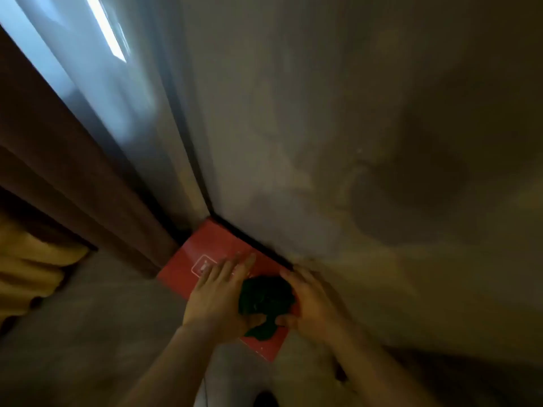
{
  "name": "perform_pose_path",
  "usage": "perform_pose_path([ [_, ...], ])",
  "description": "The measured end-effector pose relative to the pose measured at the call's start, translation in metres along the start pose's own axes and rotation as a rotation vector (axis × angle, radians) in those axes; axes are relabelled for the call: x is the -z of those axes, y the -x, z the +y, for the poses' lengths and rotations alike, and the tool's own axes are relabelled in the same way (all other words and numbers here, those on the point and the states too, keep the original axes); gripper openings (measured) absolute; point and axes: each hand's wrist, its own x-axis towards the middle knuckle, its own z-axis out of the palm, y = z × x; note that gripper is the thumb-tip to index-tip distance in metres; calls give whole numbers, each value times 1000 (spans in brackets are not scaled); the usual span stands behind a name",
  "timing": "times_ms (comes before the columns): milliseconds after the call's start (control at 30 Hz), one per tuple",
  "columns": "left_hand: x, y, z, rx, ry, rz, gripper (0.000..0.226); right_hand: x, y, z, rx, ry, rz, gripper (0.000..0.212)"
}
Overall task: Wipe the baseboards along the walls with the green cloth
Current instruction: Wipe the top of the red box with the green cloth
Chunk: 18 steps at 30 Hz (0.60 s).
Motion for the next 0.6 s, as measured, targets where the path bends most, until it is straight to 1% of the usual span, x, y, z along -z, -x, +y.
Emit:
perform_pose_path([
  [33, -14, -5, -2, 7, -7, -46, 122, -11, -8, 6, 23, 18, -20, 98],
  [133, -58, -18, -12, 30, -61, -77, 127, -46, -29, 23, 78, 124, -11, 103],
  [233, -88, -26, -21, 20, -97, -101, 129, -73, -41, 30, 119, 154, 6, 111],
  [333, -108, -29, -26, -4, -115, -108, 126, -88, -48, 34, 158, 199, -23, 108],
  [400, -117, -26, -23, 1, -105, -101, 116, -97, -50, 35, 183, 244, -15, 93],
  [500, -120, -21, -16, 25, -56, -45, 86, -101, -50, 33, 195, 217, 76, 50],
  [533, -119, -20, -14, 33, -43, -38, 74, -100, -48, 31, 186, 176, 87, 42],
  [600, -113, -17, -11, 55, -20, -38, 58, -98, -42, 26, 182, 105, 65, 38],
])
